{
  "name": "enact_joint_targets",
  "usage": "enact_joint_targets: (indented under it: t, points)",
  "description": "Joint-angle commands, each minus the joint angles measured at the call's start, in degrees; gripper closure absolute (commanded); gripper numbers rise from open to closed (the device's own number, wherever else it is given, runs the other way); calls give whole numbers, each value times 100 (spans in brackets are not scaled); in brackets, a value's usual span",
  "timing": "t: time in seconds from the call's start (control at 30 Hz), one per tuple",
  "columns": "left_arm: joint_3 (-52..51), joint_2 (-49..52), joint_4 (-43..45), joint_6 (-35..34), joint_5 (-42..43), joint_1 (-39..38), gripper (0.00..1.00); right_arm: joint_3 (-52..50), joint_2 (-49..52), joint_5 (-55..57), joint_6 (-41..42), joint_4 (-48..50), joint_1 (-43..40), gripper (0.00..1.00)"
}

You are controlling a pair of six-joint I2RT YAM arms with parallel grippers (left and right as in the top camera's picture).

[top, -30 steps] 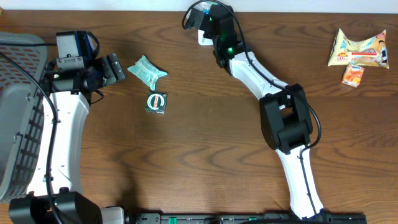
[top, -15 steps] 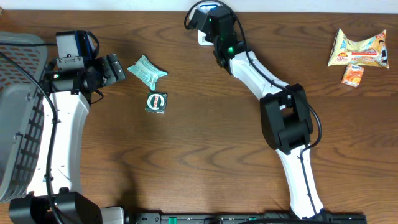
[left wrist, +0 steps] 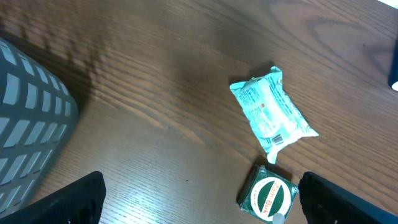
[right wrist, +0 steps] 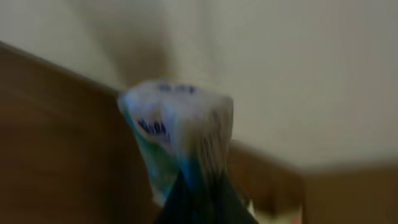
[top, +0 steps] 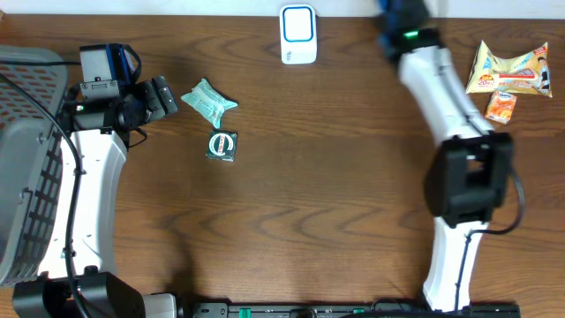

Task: Scan the item barcode
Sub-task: 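Carry the green pack to the right edge beside the orange pack, release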

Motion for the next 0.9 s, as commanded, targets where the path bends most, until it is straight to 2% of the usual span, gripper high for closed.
enact_joint_targets:
  t: [0.0, 0.1, 0.2, 0.43, 0.63, 0.87]
  points:
    - [-28, 33, -15, -48, -35, 20, 3, -20, -22, 197, 1390, -754, -704, 99]
    - [-28, 33, -15, -48, -35, 20, 3, -20, -22, 39, 2133, -1543, -1331, 99]
    - [-28, 33, -15, -48, -35, 20, 2, -20, -22, -577, 2555, -2063, -1906, 98]
    - [-28, 33, -15, -48, -35, 20, 2, -24, -15, -2398, 3410, -2531, -3101, 98]
    - [-28, 33, -15, -48, -35, 20, 3, -26, -4, -2459, 3536, -2509, -3628, 99]
    - [-28, 33, -15, -48, -35, 20, 2, -59, 109, -2376, 3534, -2520, -3823, 97]
